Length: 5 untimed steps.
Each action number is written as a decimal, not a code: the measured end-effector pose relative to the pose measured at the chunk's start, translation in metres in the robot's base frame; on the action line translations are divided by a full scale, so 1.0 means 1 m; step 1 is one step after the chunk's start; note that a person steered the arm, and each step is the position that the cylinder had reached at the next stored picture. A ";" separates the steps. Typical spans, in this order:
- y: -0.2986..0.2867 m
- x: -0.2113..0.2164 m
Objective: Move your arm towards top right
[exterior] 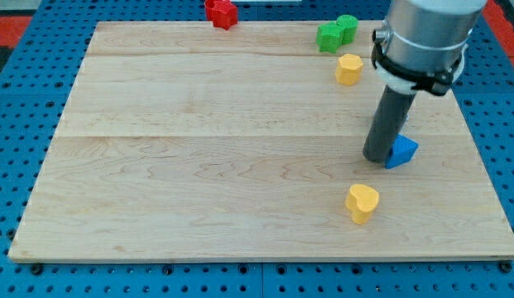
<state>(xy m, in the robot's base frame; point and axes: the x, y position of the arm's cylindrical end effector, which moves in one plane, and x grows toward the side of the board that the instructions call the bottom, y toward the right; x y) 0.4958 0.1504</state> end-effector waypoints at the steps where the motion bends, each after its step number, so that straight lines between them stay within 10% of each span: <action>1: 0.039 0.009; 5: 0.120 -0.035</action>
<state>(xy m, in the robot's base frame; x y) 0.4606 0.2707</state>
